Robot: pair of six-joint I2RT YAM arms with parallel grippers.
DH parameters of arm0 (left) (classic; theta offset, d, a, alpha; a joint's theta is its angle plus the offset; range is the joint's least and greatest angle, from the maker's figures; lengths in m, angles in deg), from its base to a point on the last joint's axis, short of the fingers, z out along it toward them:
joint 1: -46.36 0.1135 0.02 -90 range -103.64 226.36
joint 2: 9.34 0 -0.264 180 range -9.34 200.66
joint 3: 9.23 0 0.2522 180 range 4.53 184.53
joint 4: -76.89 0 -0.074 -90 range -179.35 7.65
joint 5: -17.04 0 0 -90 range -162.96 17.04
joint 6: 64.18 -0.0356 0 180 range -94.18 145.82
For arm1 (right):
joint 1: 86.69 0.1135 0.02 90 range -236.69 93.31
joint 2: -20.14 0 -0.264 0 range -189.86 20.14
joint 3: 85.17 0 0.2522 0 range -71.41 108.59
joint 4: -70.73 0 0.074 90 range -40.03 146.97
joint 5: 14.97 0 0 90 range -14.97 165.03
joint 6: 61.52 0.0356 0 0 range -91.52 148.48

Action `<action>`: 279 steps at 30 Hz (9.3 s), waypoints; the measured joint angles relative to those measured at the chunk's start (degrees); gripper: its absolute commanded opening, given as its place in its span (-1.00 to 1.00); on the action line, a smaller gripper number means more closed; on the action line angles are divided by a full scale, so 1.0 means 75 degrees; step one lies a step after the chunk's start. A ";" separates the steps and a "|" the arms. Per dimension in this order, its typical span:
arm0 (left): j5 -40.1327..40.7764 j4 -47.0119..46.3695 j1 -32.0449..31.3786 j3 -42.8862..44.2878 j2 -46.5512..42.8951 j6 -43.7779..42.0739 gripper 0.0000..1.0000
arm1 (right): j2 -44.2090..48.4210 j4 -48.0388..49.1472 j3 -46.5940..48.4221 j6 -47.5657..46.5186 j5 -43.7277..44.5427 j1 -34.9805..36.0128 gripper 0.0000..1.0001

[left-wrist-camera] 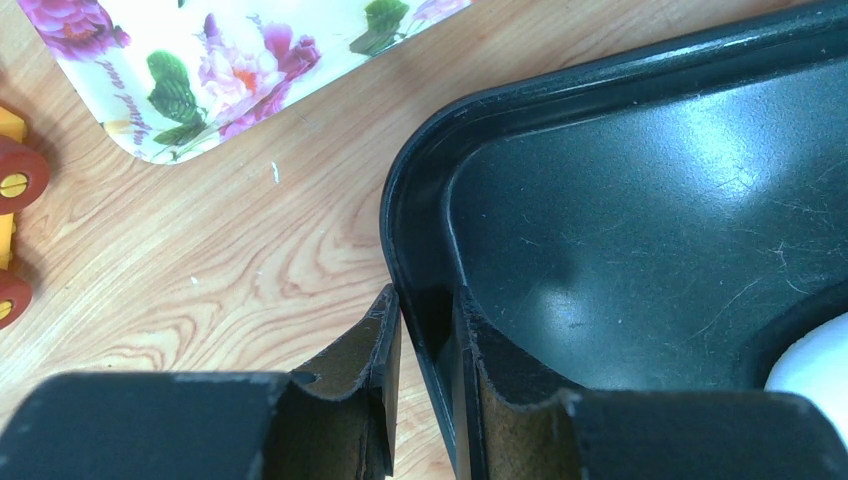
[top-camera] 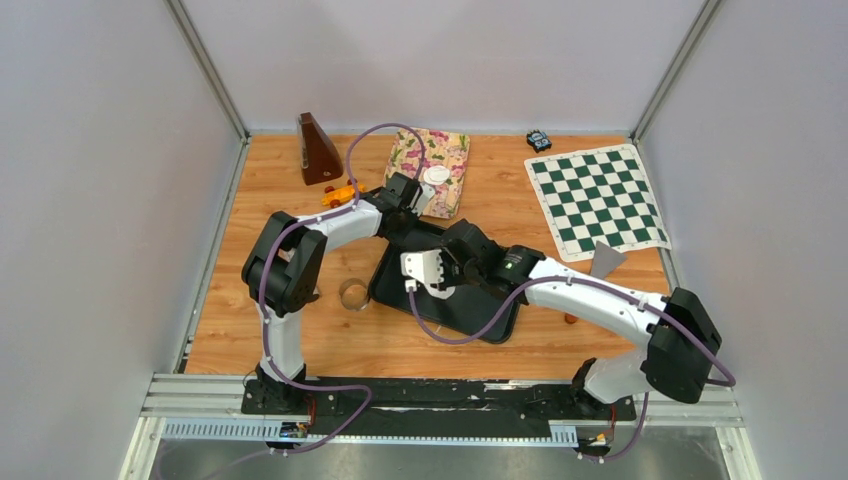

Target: Roll out the dumpling wrappers from the dough

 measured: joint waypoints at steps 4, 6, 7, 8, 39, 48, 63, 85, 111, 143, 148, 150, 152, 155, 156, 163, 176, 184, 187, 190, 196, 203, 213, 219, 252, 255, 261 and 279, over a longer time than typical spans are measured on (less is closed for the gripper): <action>-0.0012 0.0000 0.0000 0.0000 0.0000 -0.0006 -1.00 | 0.0082 -0.0189 -0.0338 0.0000 -0.0347 0.0000 -1.00; -0.0012 0.0000 0.0000 0.0000 0.0000 -0.0009 -1.00 | 0.0207 -0.0326 -0.0431 0.0003 -0.0629 -0.0012 -1.00; -0.0012 0.0000 0.0000 0.0000 0.0000 -0.0009 -1.00 | 0.0291 -0.0370 -0.0446 0.0017 -0.0766 -0.0032 -1.00; -0.0015 -0.0003 0.0000 0.0000 0.0000 -0.0009 -1.00 | 0.0367 -0.0391 -0.0449 0.0038 -0.0895 -0.0055 -1.00; -0.0300 0.0221 -0.0044 -0.0015 -0.0096 -0.0093 -1.00 | 0.0548 -0.0262 -0.1378 -0.1862 -0.1824 -0.0714 -1.00; -0.0303 0.0221 -0.0044 -0.0015 -0.0096 -0.0099 -1.00 | -0.0003 0.0259 -0.1271 -0.2218 -0.1585 -0.0516 -1.00; -0.0338 0.0233 -0.0047 -0.0015 -0.0096 -0.0090 -1.00 | -0.0463 0.1023 -0.1256 -0.2282 -0.1134 -0.0178 -1.00; -0.0388 0.0256 -0.0076 -0.0015 -0.0108 -0.0093 -1.00 | -0.0525 0.0848 -0.1090 -0.1944 -0.1169 0.0067 -1.00; -0.0472 0.0329 -0.0090 -0.0015 -0.0125 -0.0096 -1.00 | -0.0055 0.0673 -0.1329 -0.1676 -0.1553 0.0087 -1.00; -0.0495 0.0326 -0.0090 -0.0015 -0.0131 -0.0122 -1.00 | 0.0405 -0.0178 -0.1518 -0.1950 -0.1542 0.0181 -1.00; -0.0493 0.0326 -0.0090 -0.0015 -0.0131 -0.0122 -1.00 | 0.0169 -0.0213 -0.1361 -0.1947 -0.1408 0.0283 -1.00; -0.0495 0.0326 -0.0090 -0.0015 -0.0131 -0.0122 -1.00 | -0.0038 -0.0242 -0.1212 -0.1944 -0.1276 0.0356 -1.00; -0.0493 0.0326 -0.0090 -0.0015 -0.0131 -0.0122 -1.00 | -0.0256 -0.0230 -0.1055 -0.1944 -0.1151 0.0414 -1.00; -0.0484 0.0326 -0.0090 -0.0015 -0.0131 -0.0125 -1.00 | -0.0548 -0.0157 -0.0819 -0.1944 -0.0973 0.0472 -1.00; -0.0481 0.0326 -0.0090 -0.0015 -0.0131 -0.0125 -1.00 | -0.0589 -0.0087 -0.0787 -0.1947 -0.0938 0.0487 -1.00; -0.0478 0.0326 -0.0090 -0.0015 -0.0131 -0.0122 -1.00 | -0.0382 -0.0122 -0.0938 -0.1947 -0.0947 0.0539 -1.00; -0.0472 0.0326 -0.0090 -0.0015 -0.0131 -0.0125 -1.00 | 0.0026 -0.0481 -0.1215 -0.1851 -0.1008 0.0676 -1.00; -0.0478 0.0335 -0.0090 -0.0015 -0.0131 -0.0125 -1.00 | 0.0017 -0.0717 -0.1122 -0.1763 -0.0968 0.0778 -1.00; -0.0490 0.0353 -0.0090 -0.0015 -0.0140 -0.0125 -1.00 | 0.0029 -0.0816 -0.1093 -0.1731 -0.0997 0.0796 -1.00; -0.0501 0.0382 -0.0099 -0.0015 -0.0140 -0.0122 -1.00 | 0.0064 -0.0903 -0.1093 -0.1708 -0.1043 0.0810 -1.00; -0.0510 0.0446 -0.0128 -0.0015 -0.0160 -0.0122 -1.00 | 0.0163 -0.1043 -0.1160 -0.1664 -0.1142 0.0825 -1.00; -0.0527 0.0458 -0.0140 -0.0015 -0.0166 -0.0119 -1.00 | 0.0216 -0.1119 -0.1180 -0.1652 -0.1169 0.0845 -1.00; -0.0527 0.0458 -0.0154 -0.0015 -0.0166 -0.0114 -1.00 | 0.0510 -0.1180 -0.1358 -0.1649 -0.1172 0.0883 -1.00; -0.0527 0.0460 -0.0157 -0.0015 -0.0166 -0.0114 -1.00 | 0.0740 -0.1247 -0.1533 -0.1649 -0.1180 0.0912 -1.00; -0.0560 0.0449 -0.0149 -0.0015 -0.0166 -0.0119 -1.00 | 0.0143 -0.3605 -0.0035 -0.1577 -0.0880 0.0102 -1.00; -0.0560 0.0449 -0.0149 -0.0015 -0.0166 -0.0117 -1.00 | -0.0015 -0.3075 0.0143 -0.1577 -0.0769 0.0102 -1.00; -0.0562 0.0449 -0.0149 -0.0015 -0.0166 -0.0117 -1.00 | -0.0172 -0.2468 0.0329 -0.1562 -0.0670 0.0178 -1.00; -0.0478 0.0443 -0.0070 -0.0015 -0.0166 -0.0140 -1.00 | -0.0793 -0.0525 -0.0350 -0.1364 -0.0568 0.0889 -1.00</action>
